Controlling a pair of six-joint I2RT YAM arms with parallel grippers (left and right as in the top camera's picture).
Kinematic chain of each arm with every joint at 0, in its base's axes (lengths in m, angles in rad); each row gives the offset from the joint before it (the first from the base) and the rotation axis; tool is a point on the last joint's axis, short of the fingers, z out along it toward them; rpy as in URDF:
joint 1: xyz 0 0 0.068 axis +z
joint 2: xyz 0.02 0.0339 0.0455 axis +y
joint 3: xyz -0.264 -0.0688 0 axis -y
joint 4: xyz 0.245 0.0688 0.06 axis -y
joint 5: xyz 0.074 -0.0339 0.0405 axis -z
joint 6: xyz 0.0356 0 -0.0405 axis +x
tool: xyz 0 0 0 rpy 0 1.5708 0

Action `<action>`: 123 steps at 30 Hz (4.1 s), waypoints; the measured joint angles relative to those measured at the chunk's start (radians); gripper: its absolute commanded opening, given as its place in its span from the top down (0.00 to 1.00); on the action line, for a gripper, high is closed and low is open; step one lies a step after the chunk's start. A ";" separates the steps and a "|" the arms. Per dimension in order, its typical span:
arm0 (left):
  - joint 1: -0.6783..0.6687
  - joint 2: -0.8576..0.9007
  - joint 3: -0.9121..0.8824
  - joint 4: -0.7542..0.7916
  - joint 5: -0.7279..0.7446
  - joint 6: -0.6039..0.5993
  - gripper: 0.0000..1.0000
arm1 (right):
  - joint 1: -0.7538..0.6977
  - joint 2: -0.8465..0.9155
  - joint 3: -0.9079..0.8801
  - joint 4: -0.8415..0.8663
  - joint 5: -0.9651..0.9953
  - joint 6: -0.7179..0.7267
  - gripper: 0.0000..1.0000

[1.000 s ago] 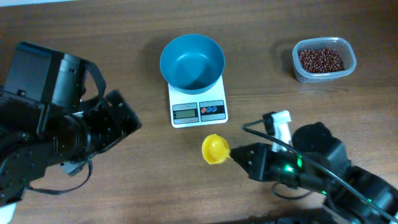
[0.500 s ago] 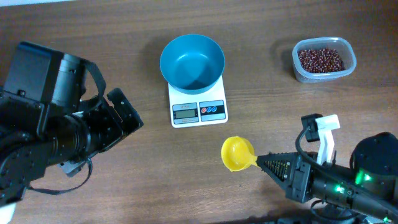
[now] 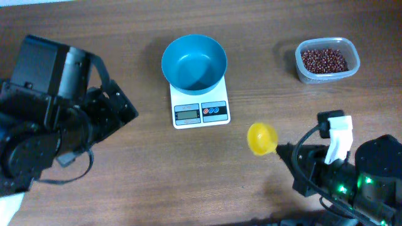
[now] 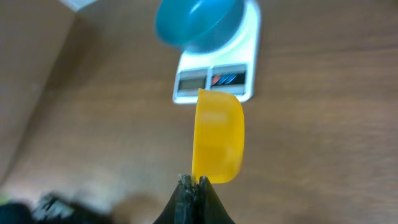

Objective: Scoop item into bowl and weigh 50g on scale

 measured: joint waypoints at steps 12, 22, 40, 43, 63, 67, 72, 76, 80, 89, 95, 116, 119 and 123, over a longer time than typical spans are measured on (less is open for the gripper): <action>0.000 0.214 0.001 0.219 -0.119 0.090 0.01 | 0.000 -0.001 0.093 0.077 0.298 -0.003 0.96; -0.039 0.219 0.001 0.205 0.088 0.450 0.53 | 0.000 -0.001 0.171 0.006 0.531 -0.002 0.96; -0.228 0.352 0.001 0.285 0.175 0.515 0.56 | 0.000 0.003 0.173 -0.014 0.578 0.000 0.96; -0.230 0.371 0.001 0.307 0.193 0.512 1.00 | 0.000 0.003 0.173 -0.014 0.578 -0.003 0.96; -0.364 0.592 -0.008 0.529 -0.013 0.416 1.00 | 0.000 0.003 0.174 -0.014 0.639 -0.007 0.96; -0.402 0.604 -0.065 0.600 -0.064 0.406 1.00 | 0.000 0.003 0.174 -0.014 0.656 -0.007 0.96; -0.447 0.608 -0.147 0.649 -0.113 0.405 1.00 | 0.000 0.003 0.174 -0.014 0.660 -0.007 0.96; -0.452 0.608 -0.189 0.697 -0.128 0.405 1.00 | 0.000 0.003 0.174 -0.014 0.661 -0.008 0.96; -0.452 0.608 -0.235 0.752 -0.174 0.402 1.00 | 0.000 0.003 0.174 -0.014 0.663 -0.007 0.96; -0.452 0.610 -0.314 0.917 -0.196 0.402 1.00 | 0.000 0.004 0.174 0.006 0.663 -0.007 0.96; -0.452 0.620 -0.319 0.964 -0.198 0.402 1.00 | 0.000 0.027 0.174 0.009 0.665 -0.008 0.96; -0.450 0.702 -0.319 1.007 -0.247 0.402 1.00 | 0.000 0.125 0.174 0.144 0.667 -0.035 0.96; -0.443 0.704 -0.319 1.013 -0.248 0.402 1.00 | 0.000 0.125 0.174 0.163 0.667 -0.041 0.96; -0.417 0.713 -0.320 1.038 -0.250 0.402 1.00 | 0.000 0.125 0.174 0.166 0.667 -0.049 0.96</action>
